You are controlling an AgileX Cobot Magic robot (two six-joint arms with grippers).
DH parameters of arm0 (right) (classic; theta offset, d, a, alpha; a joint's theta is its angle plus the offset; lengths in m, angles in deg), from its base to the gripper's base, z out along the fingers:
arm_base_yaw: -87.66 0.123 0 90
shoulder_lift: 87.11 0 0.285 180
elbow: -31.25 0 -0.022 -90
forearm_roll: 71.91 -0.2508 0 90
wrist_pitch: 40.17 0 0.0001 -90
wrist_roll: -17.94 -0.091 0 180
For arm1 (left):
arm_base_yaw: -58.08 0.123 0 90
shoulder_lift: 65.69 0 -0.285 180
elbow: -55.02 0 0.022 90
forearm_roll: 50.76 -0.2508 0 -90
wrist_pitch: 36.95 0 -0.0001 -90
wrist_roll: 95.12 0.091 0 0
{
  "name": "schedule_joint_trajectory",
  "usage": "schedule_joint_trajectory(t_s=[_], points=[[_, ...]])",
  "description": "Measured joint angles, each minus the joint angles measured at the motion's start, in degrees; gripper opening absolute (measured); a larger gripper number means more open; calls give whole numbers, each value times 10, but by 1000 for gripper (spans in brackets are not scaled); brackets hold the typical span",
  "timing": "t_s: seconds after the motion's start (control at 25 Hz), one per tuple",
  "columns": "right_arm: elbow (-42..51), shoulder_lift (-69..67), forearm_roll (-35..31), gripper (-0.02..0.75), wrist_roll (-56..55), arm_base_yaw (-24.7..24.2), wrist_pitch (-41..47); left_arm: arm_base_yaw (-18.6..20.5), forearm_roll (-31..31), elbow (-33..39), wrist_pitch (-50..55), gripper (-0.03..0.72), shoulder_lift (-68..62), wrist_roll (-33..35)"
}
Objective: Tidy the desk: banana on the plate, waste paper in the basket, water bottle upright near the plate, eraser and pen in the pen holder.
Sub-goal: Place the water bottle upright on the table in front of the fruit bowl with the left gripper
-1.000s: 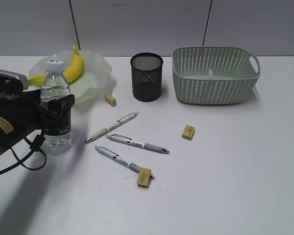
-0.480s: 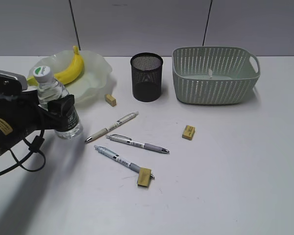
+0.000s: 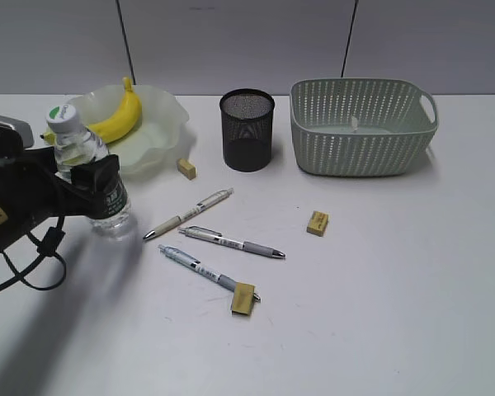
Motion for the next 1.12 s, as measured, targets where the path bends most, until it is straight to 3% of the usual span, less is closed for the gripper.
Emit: schedule_joint_trajectory(t_s=[0.76,1.12], points=[[0,0,0,267,0,0,0,0,-24,0,109,543,36,0],[0,0,0,266,0,0,0,0,-23,-1,91,635,46,0]])
